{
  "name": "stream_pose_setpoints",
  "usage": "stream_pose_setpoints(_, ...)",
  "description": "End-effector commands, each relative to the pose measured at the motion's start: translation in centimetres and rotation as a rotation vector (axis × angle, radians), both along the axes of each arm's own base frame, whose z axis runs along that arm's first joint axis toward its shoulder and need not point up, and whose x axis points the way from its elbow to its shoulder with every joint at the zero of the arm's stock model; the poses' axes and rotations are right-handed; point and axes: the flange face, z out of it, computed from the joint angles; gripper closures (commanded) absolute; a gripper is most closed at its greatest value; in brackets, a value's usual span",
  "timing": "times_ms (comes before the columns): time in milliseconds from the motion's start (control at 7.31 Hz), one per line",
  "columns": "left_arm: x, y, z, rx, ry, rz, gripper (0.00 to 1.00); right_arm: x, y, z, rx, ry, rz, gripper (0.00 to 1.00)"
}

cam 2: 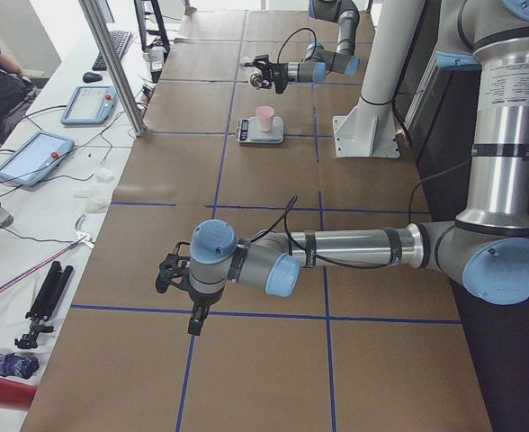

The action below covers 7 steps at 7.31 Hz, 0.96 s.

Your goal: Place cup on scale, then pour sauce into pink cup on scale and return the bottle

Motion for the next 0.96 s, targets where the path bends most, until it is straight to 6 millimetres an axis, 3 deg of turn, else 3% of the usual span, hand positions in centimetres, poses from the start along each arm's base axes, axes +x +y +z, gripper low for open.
stream_pose_setpoints(0,0.0,0.0,0.1,-0.003,0.0,0.0,0.0,-0.4,0.0,0.7,0.021,0.063,0.015,1.0)
stream_pose_setpoints(137,0.0,0.1,0.1,-0.002,0.0,0.001,0.0,-1.1,-0.1,1.8,0.037,0.113,0.03,1.0)
stream_pose_setpoints(821,0.0,-0.1,0.0,0.0,0.0,0.001,0.0,-1.2,-0.1,1.9,0.055,0.197,0.039,1.0)
